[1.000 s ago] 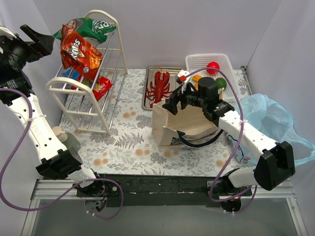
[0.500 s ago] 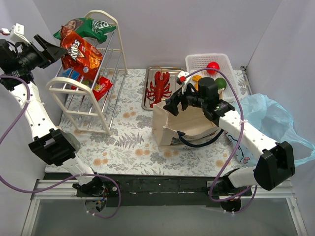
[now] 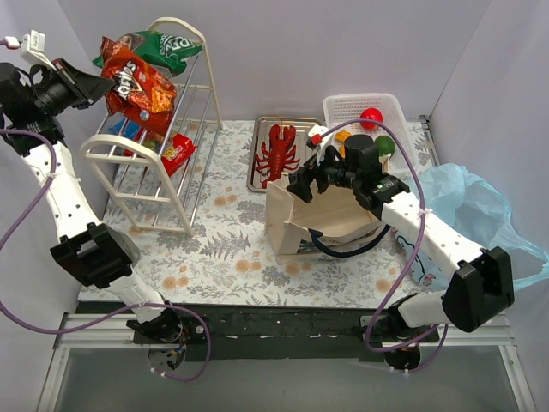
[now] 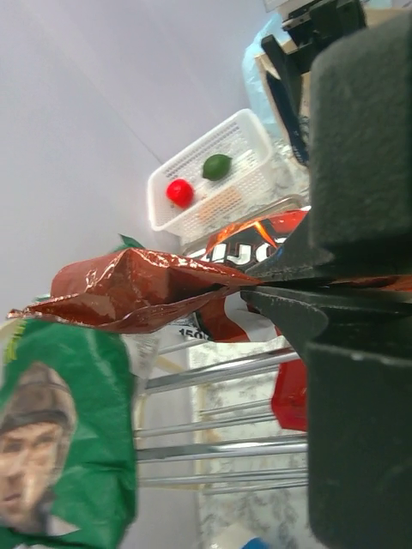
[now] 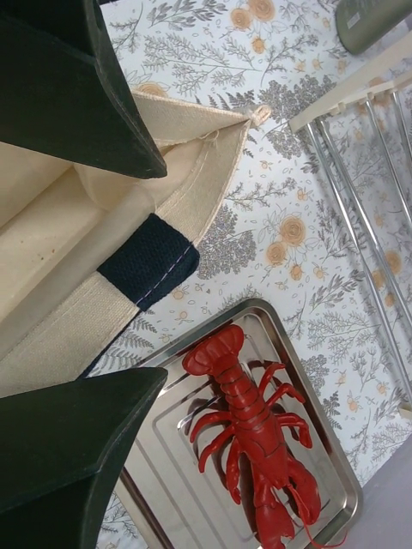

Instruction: Untie the knot of the grocery bags and take out the mixed food

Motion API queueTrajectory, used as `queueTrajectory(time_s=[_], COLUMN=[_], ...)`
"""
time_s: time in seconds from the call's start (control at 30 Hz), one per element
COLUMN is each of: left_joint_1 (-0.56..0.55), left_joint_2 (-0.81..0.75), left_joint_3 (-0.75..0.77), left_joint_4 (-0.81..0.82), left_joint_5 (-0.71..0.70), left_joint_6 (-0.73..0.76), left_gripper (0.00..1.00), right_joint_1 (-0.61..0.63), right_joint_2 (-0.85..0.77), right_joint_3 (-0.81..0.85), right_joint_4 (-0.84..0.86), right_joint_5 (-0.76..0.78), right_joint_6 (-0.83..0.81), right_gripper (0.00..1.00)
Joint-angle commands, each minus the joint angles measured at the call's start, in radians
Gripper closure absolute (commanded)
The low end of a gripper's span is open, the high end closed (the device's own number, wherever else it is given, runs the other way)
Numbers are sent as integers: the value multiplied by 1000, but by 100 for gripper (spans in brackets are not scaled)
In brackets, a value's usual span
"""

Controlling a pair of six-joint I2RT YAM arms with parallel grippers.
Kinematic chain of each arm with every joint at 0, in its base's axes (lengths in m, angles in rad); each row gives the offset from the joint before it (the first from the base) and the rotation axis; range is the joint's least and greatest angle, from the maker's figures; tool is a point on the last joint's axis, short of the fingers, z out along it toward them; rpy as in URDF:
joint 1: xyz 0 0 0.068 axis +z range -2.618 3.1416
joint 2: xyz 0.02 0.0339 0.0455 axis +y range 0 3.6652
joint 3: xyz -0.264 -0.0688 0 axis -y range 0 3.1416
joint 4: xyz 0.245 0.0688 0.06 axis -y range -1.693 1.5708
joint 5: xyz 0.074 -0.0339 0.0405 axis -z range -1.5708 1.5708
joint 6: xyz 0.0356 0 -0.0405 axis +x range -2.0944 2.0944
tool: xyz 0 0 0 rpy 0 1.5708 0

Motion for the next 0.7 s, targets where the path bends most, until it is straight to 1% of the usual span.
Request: queueTrajectory(time_s=[0.0,0.1,0.13,0.23,0.4,0.53,0.57,0.67], left_joint_1=[1,2,1,-10,-53,-113,-145,-194], left_joint_2=[-129,-128,-125,-105,-83,-101,-105,-118], left_joint_3=[-33,-20,2,50,96,81,73,40], left_joint_4=[338,438,447,470,469,464,455,421], left_joint_5=[3,9,21,55,136,170,174,162], left_joint_6=[-131,-213,-245,-276,-302,-311,-304,-290], left_gripper=[100,100,100,100,100,100,100,100], right_joint_1=[-5,-5,-5,-4,-5,-5,-5,-5], right_joint_2=[3,10,12,17,23,23,23,21], right_joint_3=[48,55,55,54,46,37,35,25], right_joint_4=[-14,-22,-23,-25,-29,-32,-34,-38], right_joint_5=[12,18,19,22,24,30,32,36], right_joint_6=[-38,-47,-50,-58,-67,-76,-79,-84], right_gripper=[3,3,3,3,3,3,3,3])
